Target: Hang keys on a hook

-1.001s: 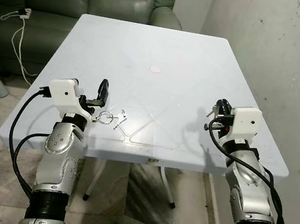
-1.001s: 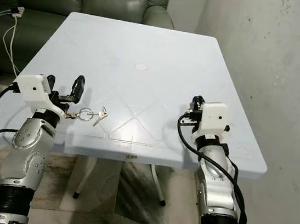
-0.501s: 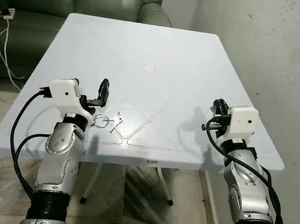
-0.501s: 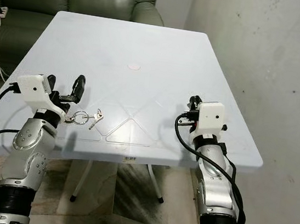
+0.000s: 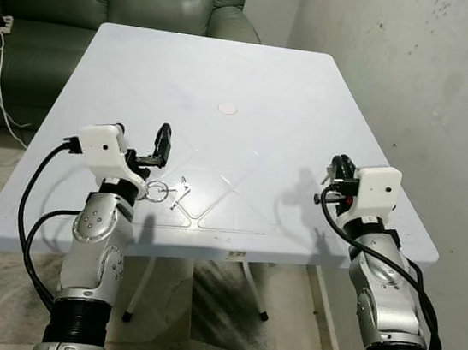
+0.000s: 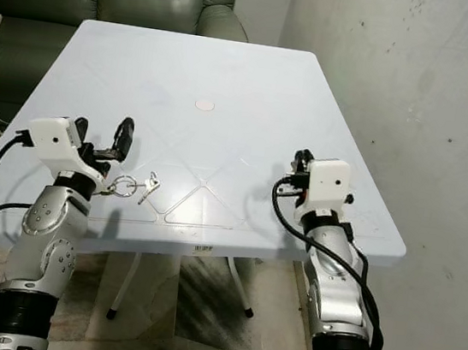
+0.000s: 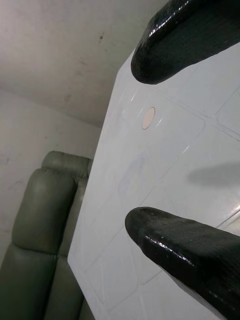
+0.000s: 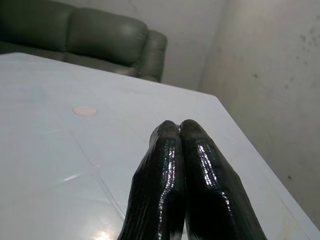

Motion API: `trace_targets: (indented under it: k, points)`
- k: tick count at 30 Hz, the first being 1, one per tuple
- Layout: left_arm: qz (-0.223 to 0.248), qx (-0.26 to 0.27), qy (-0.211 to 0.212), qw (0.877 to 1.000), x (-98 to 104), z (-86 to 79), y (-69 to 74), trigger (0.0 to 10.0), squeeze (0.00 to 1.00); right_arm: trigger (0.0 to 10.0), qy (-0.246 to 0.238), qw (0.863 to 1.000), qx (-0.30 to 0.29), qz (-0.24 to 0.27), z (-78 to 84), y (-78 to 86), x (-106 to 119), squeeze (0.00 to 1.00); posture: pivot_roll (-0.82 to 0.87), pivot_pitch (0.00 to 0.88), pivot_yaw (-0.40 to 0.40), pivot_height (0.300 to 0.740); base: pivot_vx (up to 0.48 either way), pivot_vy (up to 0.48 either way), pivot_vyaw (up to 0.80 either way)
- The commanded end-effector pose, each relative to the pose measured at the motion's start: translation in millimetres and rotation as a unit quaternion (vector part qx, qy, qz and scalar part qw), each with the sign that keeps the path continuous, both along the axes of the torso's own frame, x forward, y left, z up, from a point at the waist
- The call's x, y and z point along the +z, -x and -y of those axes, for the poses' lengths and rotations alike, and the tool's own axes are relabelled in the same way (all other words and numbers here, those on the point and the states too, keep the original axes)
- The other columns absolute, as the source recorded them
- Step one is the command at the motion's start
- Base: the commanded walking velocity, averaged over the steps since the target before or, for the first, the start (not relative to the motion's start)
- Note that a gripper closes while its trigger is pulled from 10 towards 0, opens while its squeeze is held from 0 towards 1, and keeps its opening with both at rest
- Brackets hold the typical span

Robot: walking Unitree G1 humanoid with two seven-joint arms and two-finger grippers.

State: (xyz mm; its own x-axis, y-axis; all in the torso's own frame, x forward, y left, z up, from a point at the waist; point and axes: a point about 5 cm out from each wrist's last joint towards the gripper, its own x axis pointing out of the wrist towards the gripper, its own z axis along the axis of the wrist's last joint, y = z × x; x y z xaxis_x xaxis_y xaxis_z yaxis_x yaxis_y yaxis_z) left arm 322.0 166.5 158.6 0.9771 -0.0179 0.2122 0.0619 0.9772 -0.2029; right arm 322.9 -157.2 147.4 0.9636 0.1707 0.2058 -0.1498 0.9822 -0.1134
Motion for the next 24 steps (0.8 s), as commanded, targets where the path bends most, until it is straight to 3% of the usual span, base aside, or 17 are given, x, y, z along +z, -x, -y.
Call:
trace_targets:
  k: [1,15,24]
  points:
    - [-0.006,0.0,0.0,1.0,-2.7,1.3,0.5,10.0,0.0,10.0,0.005,1.0,0.008,0.022,-1.6,0.6,8.7,0.0,0.05,0.0,-0.086,0.74,0.0,0.0,0.0]
    - [-0.018,0.001,0.0,1.0,-9.4,-2.5,8.3,10.0,0.0,10.0,0.0,1.0,0.022,0.012,-2.1,8.5,3.0,0.0,0.04,0.0,-0.09,0.74,0.0,0.0,0.0]
    - [-0.016,0.001,0.001,1.0,-7.6,-2.7,7.5,10.0,0.0,10.0,-0.001,1.0,0.024,0.012,-1.9,9.8,3.2,0.0,0.04,0.0,-0.09,0.74,0.0,0.283,0.0]
